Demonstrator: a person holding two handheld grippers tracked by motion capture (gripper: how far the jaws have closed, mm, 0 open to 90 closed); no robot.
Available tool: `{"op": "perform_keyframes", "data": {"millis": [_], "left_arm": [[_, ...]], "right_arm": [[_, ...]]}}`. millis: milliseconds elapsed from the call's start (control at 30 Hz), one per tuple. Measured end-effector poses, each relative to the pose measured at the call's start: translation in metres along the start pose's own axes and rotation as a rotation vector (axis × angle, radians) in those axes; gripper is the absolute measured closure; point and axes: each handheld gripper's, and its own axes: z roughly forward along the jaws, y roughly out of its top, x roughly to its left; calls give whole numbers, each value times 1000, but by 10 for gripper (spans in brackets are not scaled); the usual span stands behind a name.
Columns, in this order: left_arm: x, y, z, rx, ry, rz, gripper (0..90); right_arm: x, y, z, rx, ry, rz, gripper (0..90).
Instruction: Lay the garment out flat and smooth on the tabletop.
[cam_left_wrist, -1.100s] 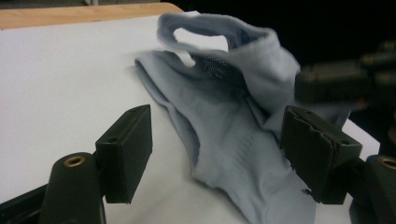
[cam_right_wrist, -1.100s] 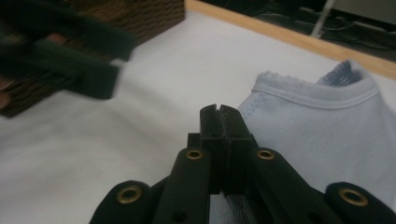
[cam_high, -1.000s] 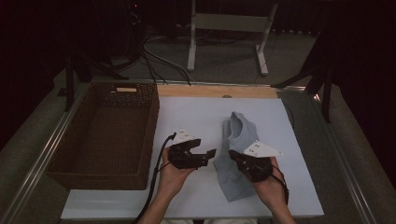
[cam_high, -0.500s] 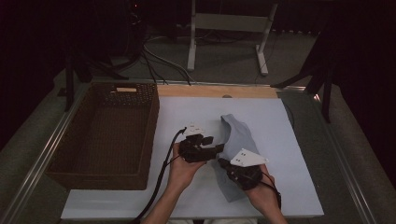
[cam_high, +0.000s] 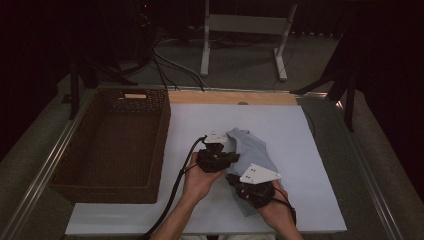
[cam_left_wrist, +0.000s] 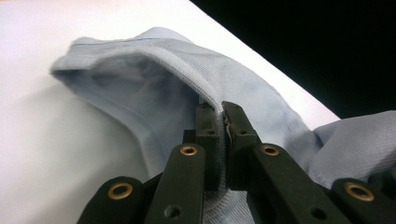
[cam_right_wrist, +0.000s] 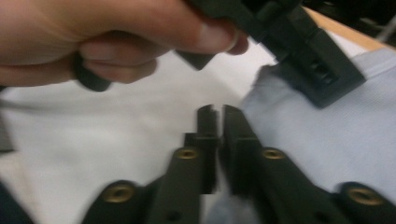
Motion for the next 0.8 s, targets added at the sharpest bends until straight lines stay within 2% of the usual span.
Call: {"op": "perform_keyframes", "data": {"millis": [67,133,300,333,433,467,600,633,667,733,800], "left_arm": [[4,1,-5,-12,15,-9,885],[9,3,-10,-21,30,-23,885],[18,5,-19,-37,59,-39,885],[22,5,-23,-42,69,-46,884],[25,5,-26,-47,77,-52,884],[28,5,-29,-53,87,-54,884],[32,6,-32,-65,97,-68,884],[32,6,-32,-65,97,-68,884],[34,6,-32,-68,102,-75,884],[35,6,-32,-70,110,-82,884],[36,6,-32,-72,112,-85,884]], "right_arm": [[2,-1,-3,-19,10,-8,641],[4,-3,-7,-38,28,-12,578],[2,-4,-20,-85,30,-6,501],[-3,-5,-29,-109,10,11,463],[-8,-8,-36,-127,-10,27,442],[-17,-12,-44,-138,-55,50,413],[-32,-23,-55,-148,-125,89,373],[-32,-23,-55,-148,-125,89,373],[-38,-29,-60,-146,-153,111,341],[-40,-34,-61,-141,-184,121,327],[-42,-37,-62,-140,-194,130,326]]}}
